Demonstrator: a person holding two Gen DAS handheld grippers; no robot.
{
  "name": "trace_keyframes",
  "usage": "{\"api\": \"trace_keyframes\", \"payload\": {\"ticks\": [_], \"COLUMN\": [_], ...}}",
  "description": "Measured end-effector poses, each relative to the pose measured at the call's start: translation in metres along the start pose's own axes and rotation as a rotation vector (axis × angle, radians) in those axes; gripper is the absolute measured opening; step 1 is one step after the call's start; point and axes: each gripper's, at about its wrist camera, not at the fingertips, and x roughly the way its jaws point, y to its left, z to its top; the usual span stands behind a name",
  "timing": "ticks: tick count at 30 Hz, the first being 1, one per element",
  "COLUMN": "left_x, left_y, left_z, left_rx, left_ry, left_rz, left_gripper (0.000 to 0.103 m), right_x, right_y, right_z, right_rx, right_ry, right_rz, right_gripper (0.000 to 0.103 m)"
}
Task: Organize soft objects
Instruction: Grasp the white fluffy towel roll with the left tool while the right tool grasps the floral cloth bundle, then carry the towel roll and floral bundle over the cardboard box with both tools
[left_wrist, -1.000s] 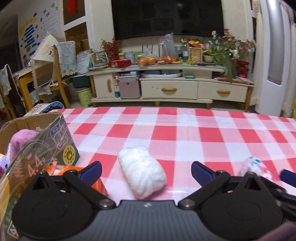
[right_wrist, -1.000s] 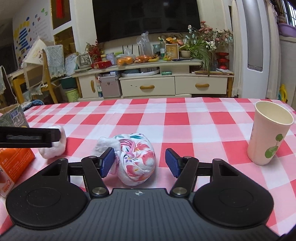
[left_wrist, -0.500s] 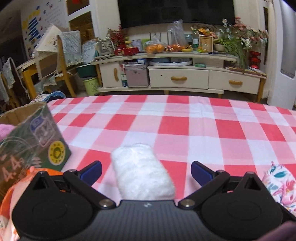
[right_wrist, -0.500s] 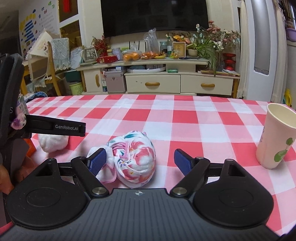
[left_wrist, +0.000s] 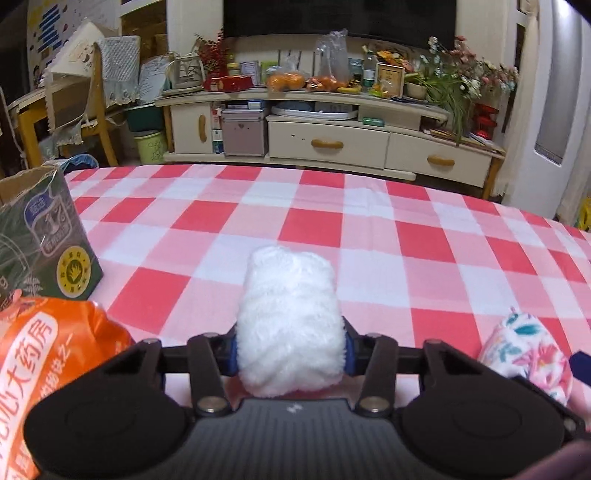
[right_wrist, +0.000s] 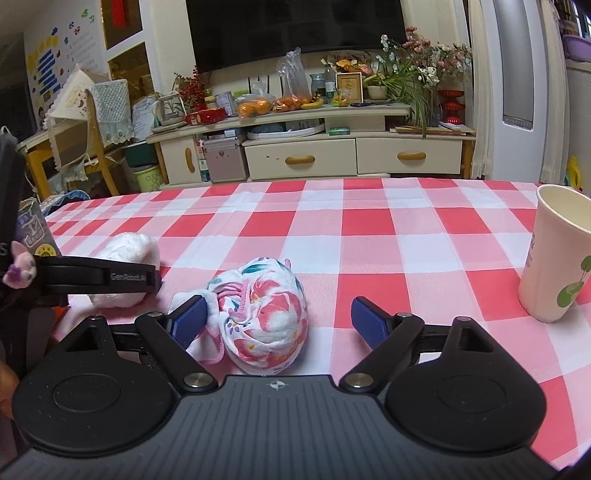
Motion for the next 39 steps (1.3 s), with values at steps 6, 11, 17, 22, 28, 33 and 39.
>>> {"api": "trace_keyframes", "payload": {"ticks": [6, 11, 17, 22, 28, 33, 39], "left_x": [-0.01, -0.025, -0.044, -0.06, -0.077, -0.094, -0.113], "left_y": [0.0, -0.001, 0.002, 0.009, 0.023, 0.032, 0.04], "left_z": [-0.009, -0.021, -0.035, -0.047, -0.059, -0.065, -0.077], "left_rx": [0.001, 0.035, 0.058, 0.074, 0.079, 0.101, 0.146], "left_ry": [0.007, 0.013, 0.037, 0.05, 0.065, 0.074, 0.088], "left_rz": [-0.029, -0.045, -0.07, -0.096, -0.124, -0.148, -0.2], "left_gripper": [0.045, 0.045, 0.045, 0.045, 0.045, 0.045, 0.045], "right_x": [-0.002, -0.004, -0.01, -0.021, -0.039, -0.049, -0.066], "right_y": [-0.001, -0.004, -0.011, -0.011, -0.008, -0.002, 0.014], "right_z": [0.001, 0.0, -0.003, -0.008, -0.018, -0.024, -0.035], "right_rx": [-0.001, -0.015, -0.004, -0.025, -0.061, -0.076, -0.113], "right_ry": [-0.012, -0.013, -0.023, -0.038, -0.052, -0.043, -0.015], "right_rz": [0.01, 0.032, 0.044, 0.038, 0.012, 0.008, 0.017], "right_gripper": [0.097, 0.071, 0.061, 0.055, 0.04, 0.04, 0.041]}}
